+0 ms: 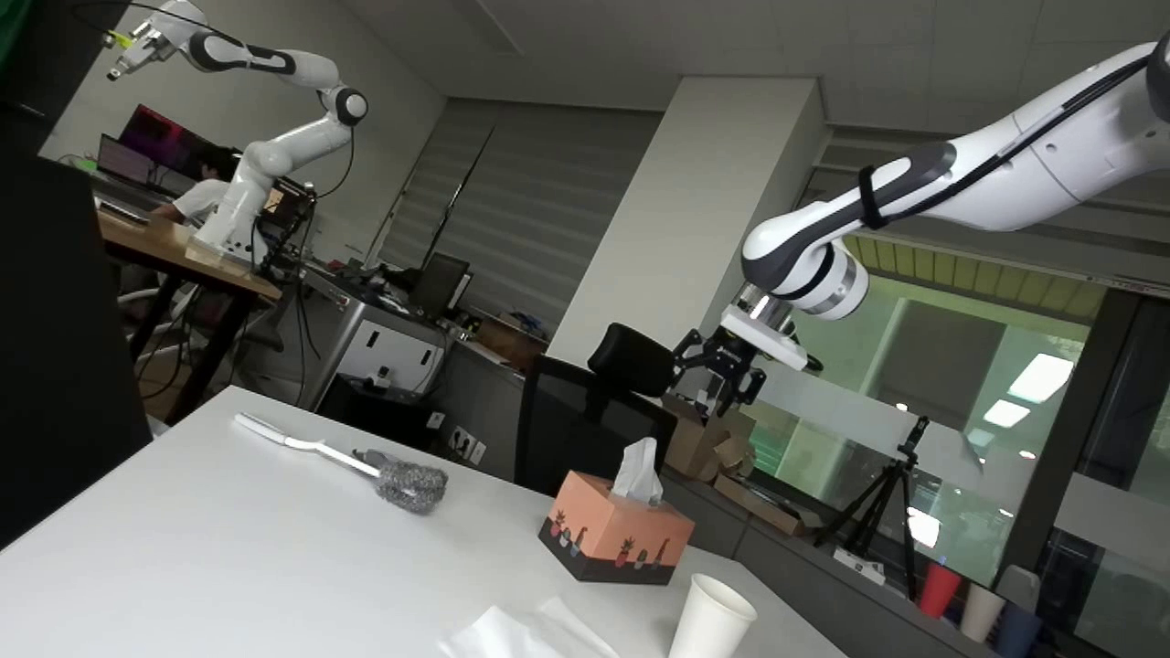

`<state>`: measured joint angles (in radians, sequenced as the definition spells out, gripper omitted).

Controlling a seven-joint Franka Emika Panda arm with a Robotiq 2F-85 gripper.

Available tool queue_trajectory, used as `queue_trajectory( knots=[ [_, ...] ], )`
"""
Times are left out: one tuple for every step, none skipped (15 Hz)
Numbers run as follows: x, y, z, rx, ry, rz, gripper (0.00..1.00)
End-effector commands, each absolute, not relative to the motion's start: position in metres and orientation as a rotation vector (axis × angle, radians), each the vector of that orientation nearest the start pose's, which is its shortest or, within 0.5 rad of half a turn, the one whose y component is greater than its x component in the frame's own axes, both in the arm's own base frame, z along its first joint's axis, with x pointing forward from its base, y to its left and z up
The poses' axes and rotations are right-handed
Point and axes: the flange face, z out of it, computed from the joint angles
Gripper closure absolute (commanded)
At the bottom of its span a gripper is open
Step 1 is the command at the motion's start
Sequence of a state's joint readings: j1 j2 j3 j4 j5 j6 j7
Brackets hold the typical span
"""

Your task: Get a wipe from the wipe box and place it on the table

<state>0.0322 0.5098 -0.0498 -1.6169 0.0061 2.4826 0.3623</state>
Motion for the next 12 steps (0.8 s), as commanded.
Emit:
queue_trajectory(
  knots=[
    [0.739, -0.002, 0.359, -2.932, 0.672, -0.566, 0.00],
    [0.743, -0.001, 0.355, -2.912, 0.677, -0.577, 0.00],
    [0.747, 0.001, 0.350, -2.905, 0.683, -0.580, 0.00],
    [0.750, 0.003, 0.344, -2.908, 0.687, -0.569, 0.00],
    [0.753, 0.004, 0.339, -2.919, 0.692, -0.552, 0.00],
    [0.755, 0.006, 0.333, -2.931, 0.696, -0.537, 0.00],
    [0.757, 0.006, 0.327, -2.953, 0.700, -0.515, 0.00],
    [0.758, 0.006, 0.321, -2.967, 0.706, -0.498, 0.00],
    [0.760, 0.007, 0.315, -2.973, 0.713, -0.476, 0.00],
    [0.761, 0.007, 0.309, -2.977, 0.721, -0.459, 0.00],
    [0.762, 0.008, 0.304, -2.979, 0.725, -0.441, 0.00],
    [0.763, 0.009, 0.297, -2.989, 0.729, -0.416, 0.00]
  ],
)
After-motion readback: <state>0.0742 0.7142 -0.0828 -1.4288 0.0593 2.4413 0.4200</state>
